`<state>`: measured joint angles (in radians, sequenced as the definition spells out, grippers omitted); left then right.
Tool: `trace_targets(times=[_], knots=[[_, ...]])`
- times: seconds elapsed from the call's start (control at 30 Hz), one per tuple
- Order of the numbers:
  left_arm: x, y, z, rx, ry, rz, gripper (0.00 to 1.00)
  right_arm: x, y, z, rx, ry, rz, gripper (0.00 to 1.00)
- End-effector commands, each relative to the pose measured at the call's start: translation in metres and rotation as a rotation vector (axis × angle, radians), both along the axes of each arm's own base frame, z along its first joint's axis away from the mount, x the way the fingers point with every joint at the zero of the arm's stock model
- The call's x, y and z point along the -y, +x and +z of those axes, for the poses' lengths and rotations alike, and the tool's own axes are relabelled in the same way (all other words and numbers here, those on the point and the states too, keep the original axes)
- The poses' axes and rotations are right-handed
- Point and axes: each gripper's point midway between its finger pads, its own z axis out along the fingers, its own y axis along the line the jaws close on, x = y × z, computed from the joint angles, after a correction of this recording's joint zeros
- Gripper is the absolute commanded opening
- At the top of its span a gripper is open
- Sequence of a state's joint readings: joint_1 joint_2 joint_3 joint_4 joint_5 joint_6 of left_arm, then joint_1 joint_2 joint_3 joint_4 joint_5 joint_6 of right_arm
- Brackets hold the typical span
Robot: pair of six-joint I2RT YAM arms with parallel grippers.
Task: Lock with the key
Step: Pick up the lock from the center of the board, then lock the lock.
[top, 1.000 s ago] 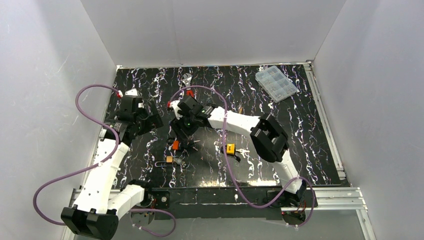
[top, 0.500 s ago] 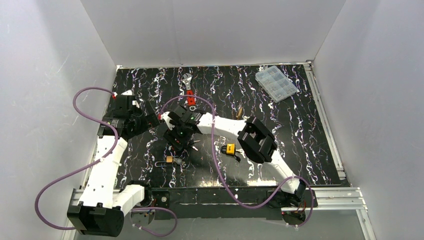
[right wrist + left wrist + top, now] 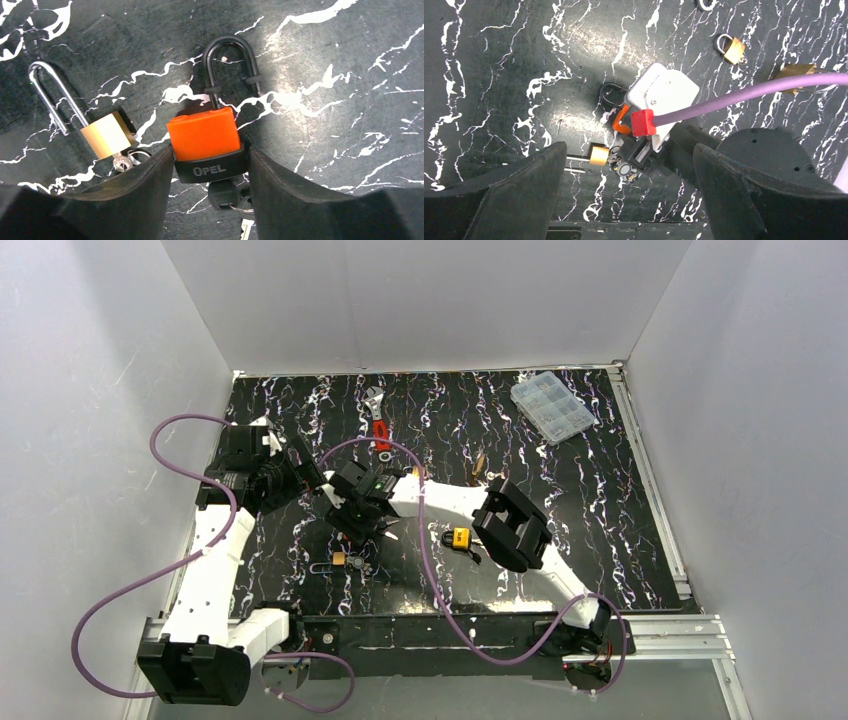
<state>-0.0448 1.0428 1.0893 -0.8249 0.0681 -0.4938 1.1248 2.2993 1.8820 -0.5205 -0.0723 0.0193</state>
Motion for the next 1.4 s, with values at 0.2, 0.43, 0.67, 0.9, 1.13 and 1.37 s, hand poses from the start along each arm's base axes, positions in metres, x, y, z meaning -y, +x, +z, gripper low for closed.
trace_targets(times=[0.2, 0.43, 0.67, 0.9, 1.13, 1.37], knots=[[0.024, 0.009, 0.015, 0.041, -0.135, -0.06, 0.98, 0.015, 0.003, 0.008, 0.049, 0.028, -0.066, 0.06], [0.049, 0.019, 0.031, 0.104, -0.237, -0.188, 0.98, 0.033, -0.001, 0.09, -0.056, 0.248, -0.13, 0.01], [0.102, 0.018, 0.078, 0.323, -0.292, -0.522, 0.98, 0.088, -0.03, 0.167, -0.217, 0.449, -0.106, 0.01], [0.15, -0.02, 0.131, 0.513, -0.405, -0.842, 0.9, 0.142, -0.069, 0.23, -0.326, 0.62, -0.058, 0.01], [0.176, -0.07, 0.16, 0.582, -0.506, -1.103, 0.78, 0.169, -0.101, 0.289, -0.335, 0.756, 0.04, 0.01], [0.199, -0.096, 0.19, 0.564, -0.631, -1.282, 0.59, 0.191, -0.094, 0.339, -0.207, 0.844, 0.019, 0.01]])
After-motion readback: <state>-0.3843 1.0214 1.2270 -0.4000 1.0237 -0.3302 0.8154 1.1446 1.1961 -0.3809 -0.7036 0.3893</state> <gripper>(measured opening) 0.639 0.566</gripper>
